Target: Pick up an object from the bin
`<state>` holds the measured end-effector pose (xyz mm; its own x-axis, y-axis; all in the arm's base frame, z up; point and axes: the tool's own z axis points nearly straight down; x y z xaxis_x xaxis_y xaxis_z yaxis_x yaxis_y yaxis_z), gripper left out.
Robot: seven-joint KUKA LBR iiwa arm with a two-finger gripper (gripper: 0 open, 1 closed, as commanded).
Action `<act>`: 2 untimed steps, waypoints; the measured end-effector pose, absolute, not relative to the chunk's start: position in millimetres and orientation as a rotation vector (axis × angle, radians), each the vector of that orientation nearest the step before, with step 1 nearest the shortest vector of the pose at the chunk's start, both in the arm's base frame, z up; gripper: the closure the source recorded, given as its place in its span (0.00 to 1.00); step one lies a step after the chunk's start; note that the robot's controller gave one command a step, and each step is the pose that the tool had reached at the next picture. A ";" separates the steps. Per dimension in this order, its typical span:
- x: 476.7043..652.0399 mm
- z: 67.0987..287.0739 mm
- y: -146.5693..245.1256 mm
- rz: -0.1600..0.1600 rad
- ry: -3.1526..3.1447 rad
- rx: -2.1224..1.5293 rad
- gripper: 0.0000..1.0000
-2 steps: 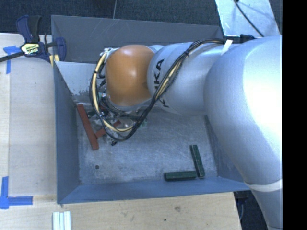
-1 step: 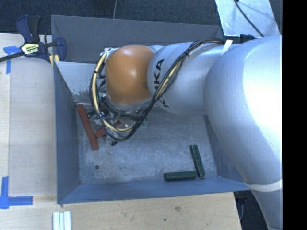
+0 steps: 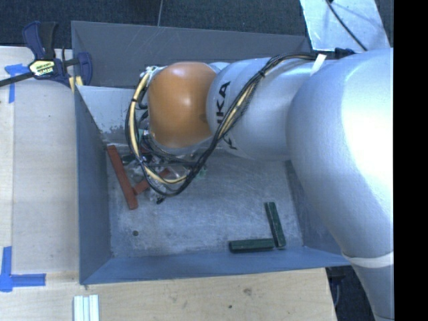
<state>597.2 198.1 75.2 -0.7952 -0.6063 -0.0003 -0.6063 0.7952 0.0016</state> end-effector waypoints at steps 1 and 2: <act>596.3 94.2 197.7 -0.001 -2.972 1.002 1.00; 598.6 109.2 198.4 -0.001 -2.980 1.005 1.00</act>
Offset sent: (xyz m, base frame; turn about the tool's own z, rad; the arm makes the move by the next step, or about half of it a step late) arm 0.0000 -0.0001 0.0176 0.0000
